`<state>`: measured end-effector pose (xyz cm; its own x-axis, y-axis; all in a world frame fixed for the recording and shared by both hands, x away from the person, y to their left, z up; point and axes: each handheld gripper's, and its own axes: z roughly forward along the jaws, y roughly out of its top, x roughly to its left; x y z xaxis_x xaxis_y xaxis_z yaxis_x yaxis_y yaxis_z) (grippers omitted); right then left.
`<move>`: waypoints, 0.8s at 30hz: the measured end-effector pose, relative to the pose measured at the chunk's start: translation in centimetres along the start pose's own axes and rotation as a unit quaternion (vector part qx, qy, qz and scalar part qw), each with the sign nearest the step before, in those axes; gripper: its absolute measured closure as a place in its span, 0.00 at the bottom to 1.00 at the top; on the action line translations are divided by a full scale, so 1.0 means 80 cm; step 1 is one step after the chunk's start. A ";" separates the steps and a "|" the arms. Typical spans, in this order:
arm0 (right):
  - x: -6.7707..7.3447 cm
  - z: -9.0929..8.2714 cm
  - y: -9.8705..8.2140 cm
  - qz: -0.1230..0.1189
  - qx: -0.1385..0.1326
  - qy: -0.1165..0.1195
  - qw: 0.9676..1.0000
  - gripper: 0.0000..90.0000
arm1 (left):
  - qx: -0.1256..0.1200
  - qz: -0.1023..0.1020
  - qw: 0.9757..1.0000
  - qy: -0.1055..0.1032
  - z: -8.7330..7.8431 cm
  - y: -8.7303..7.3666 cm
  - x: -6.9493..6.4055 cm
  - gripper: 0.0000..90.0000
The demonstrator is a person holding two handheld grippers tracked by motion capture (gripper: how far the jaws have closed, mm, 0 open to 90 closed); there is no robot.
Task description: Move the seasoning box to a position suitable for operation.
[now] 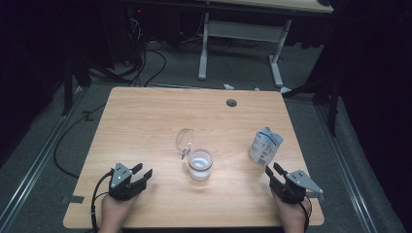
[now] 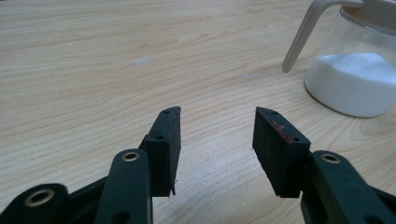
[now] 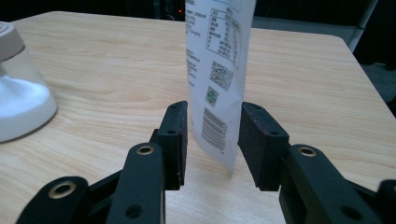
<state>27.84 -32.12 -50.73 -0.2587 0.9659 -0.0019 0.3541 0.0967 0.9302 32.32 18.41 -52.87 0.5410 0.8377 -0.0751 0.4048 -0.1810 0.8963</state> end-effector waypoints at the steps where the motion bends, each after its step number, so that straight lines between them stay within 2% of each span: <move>1: 0.002 -0.001 0.000 -0.001 0.000 0.001 1.000 0.70 | 0.001 0.000 1.000 0.000 0.001 0.000 0.000 0.59; 9: 0.023 0.010 0.001 -0.018 0.010 0.029 0.999 0.72 | 0.000 0.001 1.000 0.004 0.000 -0.001 -0.006 0.60; 20: 0.058 0.049 0.010 -0.038 0.029 0.087 0.995 0.75 | 0.000 -0.013 1.000 0.009 -0.015 -0.007 -0.016 0.61; 24: 0.070 0.065 0.013 -0.048 0.039 0.091 0.994 0.76 | 0.001 -0.018 1.000 0.012 -0.020 -0.009 -0.019 0.62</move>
<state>31.42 -25.34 -51.64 -0.4500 0.8929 -0.0160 0.3875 0.2114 0.8973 30.05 18.07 -52.69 0.5086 0.8554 -0.0978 0.4247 -0.1505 0.8927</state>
